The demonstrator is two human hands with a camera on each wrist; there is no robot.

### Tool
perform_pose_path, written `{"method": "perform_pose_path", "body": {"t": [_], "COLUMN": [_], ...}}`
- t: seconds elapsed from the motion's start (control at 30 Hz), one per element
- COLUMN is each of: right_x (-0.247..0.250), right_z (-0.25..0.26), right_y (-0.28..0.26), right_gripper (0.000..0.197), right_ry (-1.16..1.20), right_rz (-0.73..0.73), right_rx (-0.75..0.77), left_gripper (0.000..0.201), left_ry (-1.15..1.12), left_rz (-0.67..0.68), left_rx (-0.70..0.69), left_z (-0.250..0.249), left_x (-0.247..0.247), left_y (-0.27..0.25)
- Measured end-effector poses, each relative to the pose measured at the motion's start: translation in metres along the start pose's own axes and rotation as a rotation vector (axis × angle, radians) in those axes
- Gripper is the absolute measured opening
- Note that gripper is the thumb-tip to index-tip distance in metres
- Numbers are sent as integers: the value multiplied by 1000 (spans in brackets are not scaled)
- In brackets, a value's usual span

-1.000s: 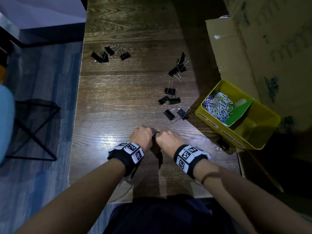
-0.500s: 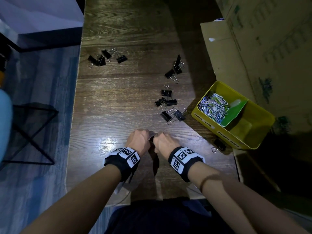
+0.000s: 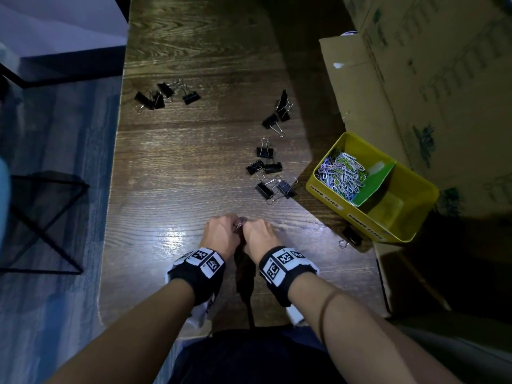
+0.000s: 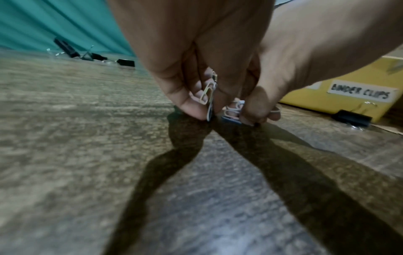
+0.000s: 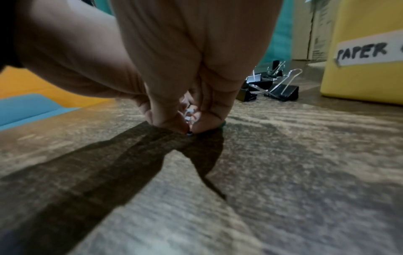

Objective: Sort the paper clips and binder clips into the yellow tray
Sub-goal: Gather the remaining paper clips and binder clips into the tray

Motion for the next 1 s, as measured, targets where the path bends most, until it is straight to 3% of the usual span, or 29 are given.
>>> {"method": "perform_pose_path", "body": {"t": [0.13,0.33,0.6,0.73,0.8,1.0], "right_x": [-2,2,1,2,8,78], "right_z": [2,0,1,-11,-25,-75], "right_y": [2,2,8,10,3,-53], "right_gripper": [32,28,25,15,24,29], "right_ry": [39,52,4,208,444,1024], "right_rz": [16,13,6,-34,-108,-600], "right_rx": [-44,-6,34,-84,-205,-341], "left_gripper": [4,21,21,18,17,17], "left_ry": [-167,-373,-682,-770,-803,-783], "left_rz": [-34,73,238,313,321,404], "left_rx": [69,118,216,258,238,67], "left_z": [9,22,32,27,18,-53], "left_x": [5,7,3,15,24,46], "left_y": [4,11,21,25,29,35]}}
Point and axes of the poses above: each hand's wrist, its own y-axis towards the middle knuckle, its own x-axis out of the back of the hand, z = x × y, the point moved 2 cm from there along y, towards the middle knuckle, and after that the axes turned 10 degrees about x, right-handed, at the moved point
